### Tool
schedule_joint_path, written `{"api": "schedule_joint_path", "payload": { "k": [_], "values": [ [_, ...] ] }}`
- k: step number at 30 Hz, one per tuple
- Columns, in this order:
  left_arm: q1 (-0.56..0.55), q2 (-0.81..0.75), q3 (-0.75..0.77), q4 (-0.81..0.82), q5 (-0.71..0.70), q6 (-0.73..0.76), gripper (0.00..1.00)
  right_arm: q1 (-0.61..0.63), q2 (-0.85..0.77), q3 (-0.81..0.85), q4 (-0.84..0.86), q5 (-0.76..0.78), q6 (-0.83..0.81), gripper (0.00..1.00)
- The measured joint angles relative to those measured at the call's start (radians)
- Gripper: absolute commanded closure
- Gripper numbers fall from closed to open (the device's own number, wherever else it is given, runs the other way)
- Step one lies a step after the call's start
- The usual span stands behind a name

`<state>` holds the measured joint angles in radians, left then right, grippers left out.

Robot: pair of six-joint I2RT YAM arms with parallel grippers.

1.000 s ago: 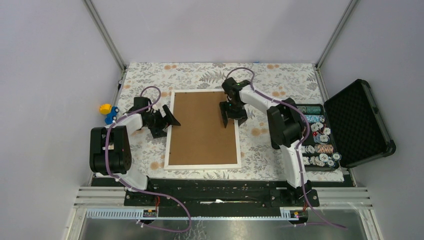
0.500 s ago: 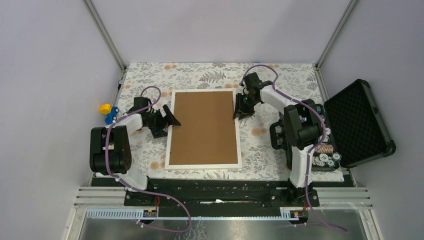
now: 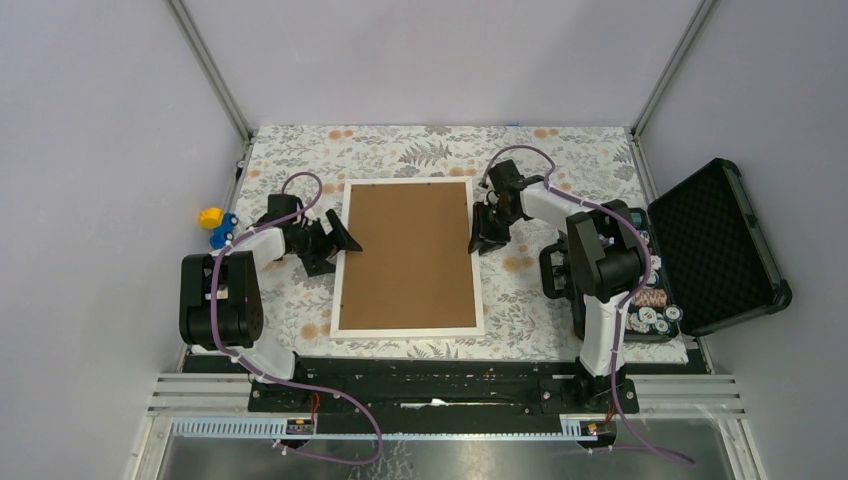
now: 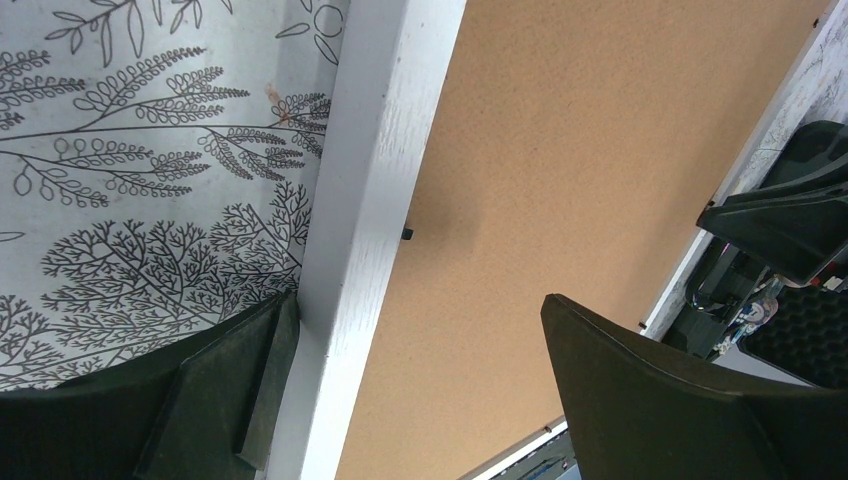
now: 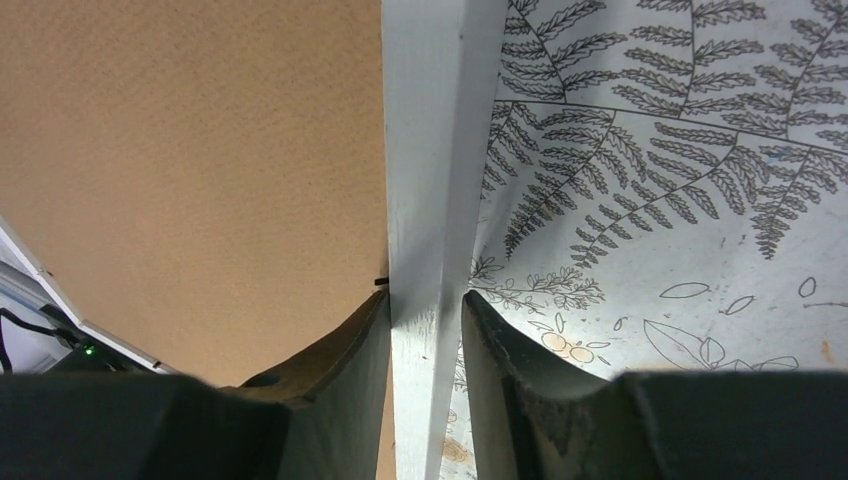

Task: Put the photo into the frame

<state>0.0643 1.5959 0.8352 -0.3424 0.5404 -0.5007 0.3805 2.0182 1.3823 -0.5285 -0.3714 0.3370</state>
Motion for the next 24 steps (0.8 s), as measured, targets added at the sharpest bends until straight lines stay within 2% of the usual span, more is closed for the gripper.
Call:
{"api": "schedule_joint_path", "payload": {
  "k": [2,6,9,11,13,24],
  "values": [
    [0.0,0.0,0.0,0.0,0.001,0.0,0.01,0.0,0.0,-0.001,0.004,-0.006,0.0,0.51],
    [0.0,0.0,0.0,0.0,0.001,0.0,0.01,0.0,-0.001,-0.002,0.008,-0.009,-0.002,0.44],
    [0.0,0.0,0.0,0.0,0.002,0.0,0.01,-0.003,-0.02,-0.005,0.005,-0.008,-0.003,0.47],
    [0.0,0.0,0.0,0.0,0.002,0.0,0.01,-0.007,-0.045,-0.005,0.001,-0.007,-0.003,0.6],
    [0.0,0.0,0.0,0.0,0.002,0.0,0.01,-0.015,-0.069,-0.005,0.001,-0.009,-0.008,0.66],
    [0.0,0.0,0.0,0.001,0.002,0.0,0.01,-0.052,-0.068,-0.011,0.016,-0.037,-0.008,0.59]
  ]
}}
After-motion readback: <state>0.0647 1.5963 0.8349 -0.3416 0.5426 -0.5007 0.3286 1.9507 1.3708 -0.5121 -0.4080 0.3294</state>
